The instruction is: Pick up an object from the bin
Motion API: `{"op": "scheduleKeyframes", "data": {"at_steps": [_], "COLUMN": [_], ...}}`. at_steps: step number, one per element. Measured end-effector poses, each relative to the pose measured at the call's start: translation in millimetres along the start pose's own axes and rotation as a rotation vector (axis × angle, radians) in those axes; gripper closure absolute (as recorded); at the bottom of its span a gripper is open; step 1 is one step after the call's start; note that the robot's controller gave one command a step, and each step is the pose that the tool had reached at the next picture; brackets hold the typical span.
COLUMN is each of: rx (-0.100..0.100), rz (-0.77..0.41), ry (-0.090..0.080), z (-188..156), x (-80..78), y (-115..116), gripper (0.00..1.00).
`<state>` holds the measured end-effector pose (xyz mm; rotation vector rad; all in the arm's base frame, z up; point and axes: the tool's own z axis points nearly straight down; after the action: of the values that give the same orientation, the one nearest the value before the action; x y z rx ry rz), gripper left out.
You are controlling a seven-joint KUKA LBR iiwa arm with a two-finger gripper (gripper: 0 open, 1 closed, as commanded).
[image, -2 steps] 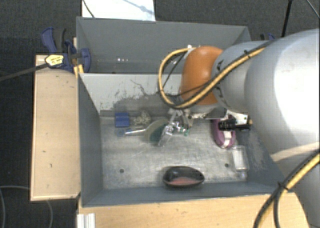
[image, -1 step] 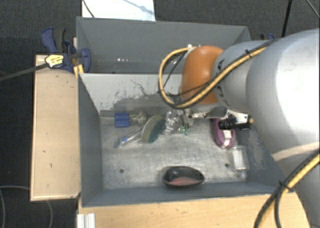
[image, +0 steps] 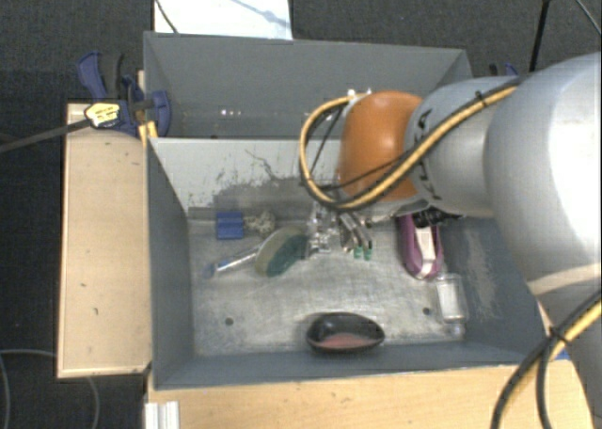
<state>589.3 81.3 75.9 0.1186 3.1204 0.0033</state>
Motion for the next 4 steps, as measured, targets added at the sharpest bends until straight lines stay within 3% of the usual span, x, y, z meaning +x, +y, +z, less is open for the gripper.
{"op": "scheduleKeyframes", "data": {"at_steps": [1, 2, 3, 4], "rx": [-0.001, 0.002, -0.006, -0.007], "rz": [0.004, 0.003, 0.084, 0.082], "ry": [0.009, 0.016, 0.004, 0.0], "z": [-116.5, -111.5, -16.6, -16.6], "x": [16.3, 17.3, 14.4, 13.2], "y": [31.4, 29.6, 82.9, 83.1], "gripper": [1.0, 0.0, 0.0, 1.0]}}
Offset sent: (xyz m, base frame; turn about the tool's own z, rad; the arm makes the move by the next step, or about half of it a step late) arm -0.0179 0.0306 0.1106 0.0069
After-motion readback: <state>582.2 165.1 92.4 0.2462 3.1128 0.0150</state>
